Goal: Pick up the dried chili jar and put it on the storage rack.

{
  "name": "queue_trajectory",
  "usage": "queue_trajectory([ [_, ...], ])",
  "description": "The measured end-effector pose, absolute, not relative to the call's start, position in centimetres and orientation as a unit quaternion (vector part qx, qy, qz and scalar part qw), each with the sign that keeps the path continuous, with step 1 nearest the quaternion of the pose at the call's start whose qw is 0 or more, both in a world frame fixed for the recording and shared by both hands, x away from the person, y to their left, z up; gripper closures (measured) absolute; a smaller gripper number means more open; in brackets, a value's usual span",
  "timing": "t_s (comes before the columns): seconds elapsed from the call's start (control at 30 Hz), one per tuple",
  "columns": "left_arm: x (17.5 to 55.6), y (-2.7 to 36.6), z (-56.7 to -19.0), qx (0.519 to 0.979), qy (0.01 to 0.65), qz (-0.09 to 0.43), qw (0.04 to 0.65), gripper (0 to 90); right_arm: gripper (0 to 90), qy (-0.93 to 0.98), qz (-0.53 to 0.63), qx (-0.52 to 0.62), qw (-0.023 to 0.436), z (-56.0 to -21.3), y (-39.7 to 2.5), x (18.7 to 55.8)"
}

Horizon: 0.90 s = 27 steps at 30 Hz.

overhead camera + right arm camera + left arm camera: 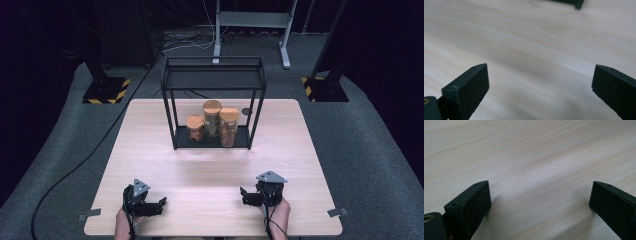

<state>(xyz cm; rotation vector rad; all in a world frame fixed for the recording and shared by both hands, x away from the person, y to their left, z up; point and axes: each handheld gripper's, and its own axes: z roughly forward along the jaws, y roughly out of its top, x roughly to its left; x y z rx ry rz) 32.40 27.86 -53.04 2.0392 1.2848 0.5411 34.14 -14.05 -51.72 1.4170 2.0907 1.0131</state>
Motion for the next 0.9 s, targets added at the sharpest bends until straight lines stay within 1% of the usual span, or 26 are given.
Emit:
queue_trajectory([
  [0.3,32.4,27.9,-53.0,0.779,0.491,0.207,0.329,3.1,0.3,0.746,0.355,0.521,0.216,-52.7,-15.5,32.3],
  [0.5,32.4,27.9,-53.0,0.779,0.491,0.207,0.329,3.1,0.6,0.753,0.346,0.518,0.21,-52.8,-15.5,32.3],
  [0.57,32.4,27.9,-53.0,0.779,0.491,0.207,0.33,3.2,0.5,0.757,0.341,0.513,0.218,-52.8,-15.3,32.2],
  [0.9,32.4,27.9,-53.0,0.779,0.491,0.207,0.329,3.2,0.4,0.759,0.349,0.509,0.207,-52.8,-15.5,32.2],
])
